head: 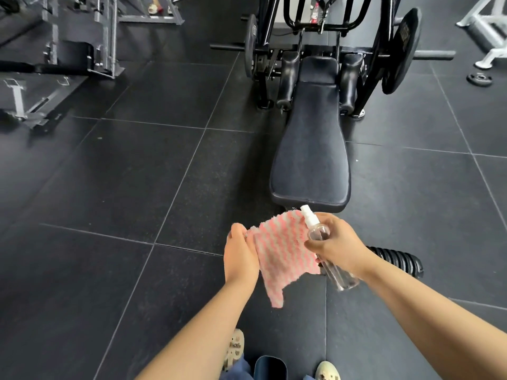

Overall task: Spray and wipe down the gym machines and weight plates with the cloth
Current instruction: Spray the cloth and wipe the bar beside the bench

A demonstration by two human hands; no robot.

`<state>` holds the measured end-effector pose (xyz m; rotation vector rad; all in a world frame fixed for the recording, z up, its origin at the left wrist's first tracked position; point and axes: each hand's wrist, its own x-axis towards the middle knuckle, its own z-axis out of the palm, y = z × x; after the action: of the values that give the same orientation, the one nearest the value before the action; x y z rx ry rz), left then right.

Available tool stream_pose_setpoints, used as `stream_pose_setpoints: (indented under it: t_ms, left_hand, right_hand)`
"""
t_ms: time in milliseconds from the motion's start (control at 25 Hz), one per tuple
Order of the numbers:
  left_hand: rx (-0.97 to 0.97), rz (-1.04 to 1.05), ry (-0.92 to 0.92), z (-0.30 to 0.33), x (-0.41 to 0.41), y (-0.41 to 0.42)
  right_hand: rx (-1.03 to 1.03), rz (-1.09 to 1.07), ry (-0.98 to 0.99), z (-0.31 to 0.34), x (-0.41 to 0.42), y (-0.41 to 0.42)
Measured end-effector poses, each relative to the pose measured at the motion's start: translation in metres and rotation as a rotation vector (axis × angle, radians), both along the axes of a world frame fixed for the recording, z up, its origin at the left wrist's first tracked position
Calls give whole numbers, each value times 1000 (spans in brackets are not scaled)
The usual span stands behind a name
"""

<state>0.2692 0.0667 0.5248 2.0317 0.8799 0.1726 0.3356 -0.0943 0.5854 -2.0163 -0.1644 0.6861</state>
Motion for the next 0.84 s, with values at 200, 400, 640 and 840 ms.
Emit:
stream_pose_setpoints:
  t_ms: [200, 400, 640, 840]
  left_hand:
    - [228, -451, 94, 4, 32, 7]
    - [639, -959, 282, -36, 9, -14]
    - [911, -1085, 329, -53, 61, -29]
    - [453, -1341, 682, -34, 105, -19]
  right_hand:
    - [-238, -202, -188, -29, 13, 7]
    - [-314, -191, -137, -50, 4, -6]
    - [-398, -112, -154, -79, 2, -15]
    - [-165, -253, -50, -79, 7, -29]
